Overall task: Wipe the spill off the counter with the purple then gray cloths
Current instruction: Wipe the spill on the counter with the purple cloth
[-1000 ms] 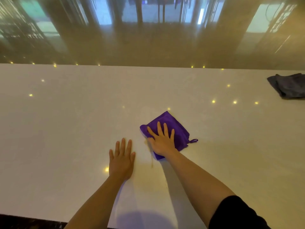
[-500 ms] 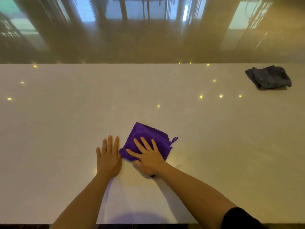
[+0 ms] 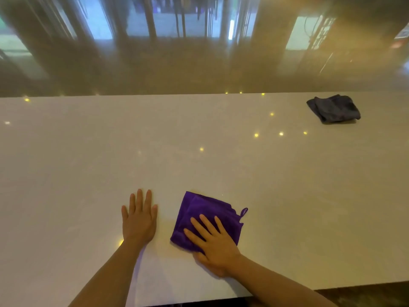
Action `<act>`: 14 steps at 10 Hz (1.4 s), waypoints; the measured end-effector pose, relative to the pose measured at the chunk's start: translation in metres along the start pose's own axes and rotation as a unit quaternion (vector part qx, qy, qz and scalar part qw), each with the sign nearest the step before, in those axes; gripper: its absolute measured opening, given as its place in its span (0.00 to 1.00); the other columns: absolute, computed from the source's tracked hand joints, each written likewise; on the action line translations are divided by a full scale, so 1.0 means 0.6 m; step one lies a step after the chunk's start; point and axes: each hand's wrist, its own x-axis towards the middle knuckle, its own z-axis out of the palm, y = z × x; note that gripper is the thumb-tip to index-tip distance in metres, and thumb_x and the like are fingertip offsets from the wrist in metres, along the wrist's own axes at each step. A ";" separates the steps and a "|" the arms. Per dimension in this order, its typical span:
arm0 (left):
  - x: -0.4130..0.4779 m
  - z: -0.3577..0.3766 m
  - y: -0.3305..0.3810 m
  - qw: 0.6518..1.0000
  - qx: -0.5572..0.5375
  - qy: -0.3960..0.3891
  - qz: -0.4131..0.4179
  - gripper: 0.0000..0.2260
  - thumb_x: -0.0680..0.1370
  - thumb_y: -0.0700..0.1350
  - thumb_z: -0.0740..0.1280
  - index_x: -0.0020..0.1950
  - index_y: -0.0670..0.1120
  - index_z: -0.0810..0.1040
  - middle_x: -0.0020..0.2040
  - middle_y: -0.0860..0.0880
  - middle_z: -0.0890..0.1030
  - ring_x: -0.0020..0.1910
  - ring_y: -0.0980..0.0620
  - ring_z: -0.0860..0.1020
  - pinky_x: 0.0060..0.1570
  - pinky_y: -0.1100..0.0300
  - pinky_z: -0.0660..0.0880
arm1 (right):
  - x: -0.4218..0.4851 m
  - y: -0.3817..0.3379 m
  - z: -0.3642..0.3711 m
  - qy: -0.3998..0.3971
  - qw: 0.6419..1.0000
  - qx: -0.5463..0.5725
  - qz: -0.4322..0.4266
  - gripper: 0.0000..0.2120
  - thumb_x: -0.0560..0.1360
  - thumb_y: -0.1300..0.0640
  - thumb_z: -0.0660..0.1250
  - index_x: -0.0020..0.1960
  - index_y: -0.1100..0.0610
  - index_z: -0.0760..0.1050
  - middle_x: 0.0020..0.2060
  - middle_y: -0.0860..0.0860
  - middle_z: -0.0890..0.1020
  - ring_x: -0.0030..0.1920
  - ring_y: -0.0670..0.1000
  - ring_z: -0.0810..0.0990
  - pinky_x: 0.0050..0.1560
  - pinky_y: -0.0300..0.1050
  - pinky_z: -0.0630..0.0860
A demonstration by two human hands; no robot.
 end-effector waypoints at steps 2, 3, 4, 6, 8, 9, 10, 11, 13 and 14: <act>0.000 0.001 -0.001 1.000 -0.003 -0.003 -0.003 0.24 0.81 0.53 0.41 0.74 0.51 0.36 0.77 0.47 0.39 0.76 0.47 0.39 0.74 0.47 0.41 | -0.049 0.029 0.030 0.059 0.996 -0.007 0.066 0.27 0.77 0.44 0.35 0.74 0.49 0.43 0.66 0.43 0.74 0.74 0.54 0.33 0.69 0.54 0.42; -0.001 0.002 0.001 1.000 -0.006 -0.003 -0.007 0.24 0.81 0.53 0.42 0.74 0.52 0.37 0.77 0.48 0.39 0.76 0.48 0.39 0.74 0.47 0.41 | -0.072 0.052 0.048 0.071 0.995 -0.003 0.077 0.27 0.77 0.43 0.37 0.74 0.49 0.40 0.70 0.44 0.66 0.74 0.53 0.35 0.69 0.53 0.43; 0.000 0.003 0.000 1.000 -0.006 -0.002 -0.007 0.24 0.81 0.53 0.42 0.74 0.52 0.37 0.77 0.48 0.39 0.76 0.48 0.39 0.74 0.47 0.41 | -0.086 0.078 0.053 0.069 0.994 0.003 0.081 0.26 0.78 0.44 0.37 0.74 0.48 0.41 0.73 0.46 0.57 0.75 0.52 0.35 0.70 0.52 0.43; 0.001 0.006 -0.003 1.000 -0.010 0.001 -0.007 0.24 0.81 0.52 0.42 0.74 0.52 0.38 0.77 0.48 0.40 0.76 0.48 0.39 0.75 0.47 0.41 | -0.069 0.129 0.035 0.028 0.991 0.082 0.100 0.24 0.75 0.43 0.48 0.71 0.44 0.57 0.69 0.47 0.65 0.74 0.49 0.31 0.69 0.52 0.37; 0.005 0.003 -0.008 1.000 -0.001 -0.004 -0.004 0.24 0.81 0.53 0.42 0.74 0.52 0.38 0.77 0.48 0.39 0.76 0.48 0.39 0.75 0.47 0.41 | -0.002 0.179 0.053 -0.036 0.960 0.151 0.231 0.27 0.79 0.42 0.45 0.71 0.41 0.35 0.76 0.49 0.41 0.75 0.58 0.38 0.71 0.65 0.37; 0.005 0.005 -0.008 1.000 0.005 -0.007 0.000 0.24 0.81 0.53 0.41 0.74 0.52 0.37 0.77 0.48 0.39 0.76 0.47 0.39 0.74 0.47 0.41 | 0.025 0.178 0.047 -0.023 0.950 0.154 0.272 0.26 0.79 0.43 0.45 0.73 0.42 0.38 0.77 0.52 0.43 0.75 0.60 0.41 0.70 0.68 0.42; 0.008 0.008 -0.011 1.000 0.006 -0.006 0.002 0.24 0.81 0.53 0.41 0.74 0.51 0.37 0.77 0.47 0.39 0.76 0.47 0.39 0.74 0.46 0.41 | 0.054 0.157 0.040 -0.012 0.930 0.184 0.318 0.26 0.79 0.43 0.45 0.73 0.43 0.37 0.76 0.54 0.44 0.75 0.63 0.41 0.69 0.71 0.43; 0.008 0.010 -0.010 1.000 0.007 -0.003 0.004 0.24 0.80 0.53 0.41 0.74 0.51 0.37 0.77 0.47 0.39 0.76 0.47 0.39 0.74 0.46 0.41 | 0.071 0.138 0.034 -0.010 0.925 0.199 0.323 0.26 0.79 0.43 0.45 0.73 0.43 0.37 0.76 0.54 0.43 0.74 0.64 0.40 0.69 0.72 0.43; 0.007 0.008 -0.009 1.000 0.006 -0.006 0.012 0.24 0.80 0.54 0.41 0.74 0.51 0.36 0.77 0.47 0.38 0.76 0.46 0.38 0.74 0.46 0.40 | 0.090 0.032 0.011 -0.011 0.946 0.214 0.242 0.25 0.79 0.43 0.44 0.73 0.42 0.40 0.76 0.55 0.42 0.74 0.65 0.37 0.67 0.73 0.37; 0.006 0.007 -0.011 1.000 0.004 -0.004 0.017 0.25 0.80 0.54 0.42 0.74 0.50 0.37 0.77 0.46 0.38 0.76 0.46 0.38 0.74 0.47 0.40 | 0.094 -0.017 -0.001 -0.012 0.947 0.234 0.221 0.25 0.79 0.43 0.44 0.73 0.41 0.41 0.76 0.56 0.42 0.74 0.65 0.36 0.66 0.73 0.34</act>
